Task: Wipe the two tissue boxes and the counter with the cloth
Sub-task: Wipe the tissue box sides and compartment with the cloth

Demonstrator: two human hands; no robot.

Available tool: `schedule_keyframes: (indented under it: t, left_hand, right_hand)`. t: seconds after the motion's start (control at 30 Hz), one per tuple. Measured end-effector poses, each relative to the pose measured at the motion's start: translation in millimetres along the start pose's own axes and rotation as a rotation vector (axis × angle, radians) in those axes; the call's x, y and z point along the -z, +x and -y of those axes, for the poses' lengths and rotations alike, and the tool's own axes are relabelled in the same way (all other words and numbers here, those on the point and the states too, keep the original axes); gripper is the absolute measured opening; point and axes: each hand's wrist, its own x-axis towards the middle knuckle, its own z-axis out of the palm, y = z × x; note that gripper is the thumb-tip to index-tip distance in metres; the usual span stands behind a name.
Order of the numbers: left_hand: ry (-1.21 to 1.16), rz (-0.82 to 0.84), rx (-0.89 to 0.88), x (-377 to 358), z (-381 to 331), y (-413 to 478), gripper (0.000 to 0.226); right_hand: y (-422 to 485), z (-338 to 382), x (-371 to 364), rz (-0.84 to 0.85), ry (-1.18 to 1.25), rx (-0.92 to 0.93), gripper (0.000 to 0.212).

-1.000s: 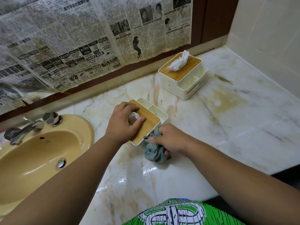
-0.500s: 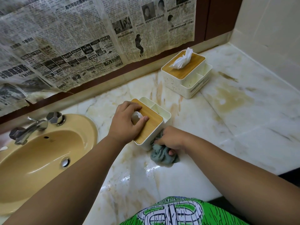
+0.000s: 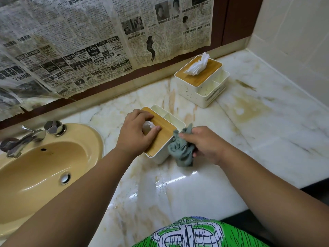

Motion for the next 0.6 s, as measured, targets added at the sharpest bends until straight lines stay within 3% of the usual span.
schedule_keyframes:
  t: [0.13,0.3,0.6]
  left_hand:
    - [-0.013,-0.002,0.006,0,0,-1,0.039]
    - [-0.005,0.001,0.000,0,1,0,0.038]
    - [0.006,0.106,0.030,8,-2,5,0.055]
  right_hand:
    - [0,-10,15,-0.081,-0.202,-0.085,0.023]
    - [-12,-24,1,0.074,-0.649,-0.148,0.029]
    - [-41,-1,-19,-0.003,-1.186,-0.026,0.034]
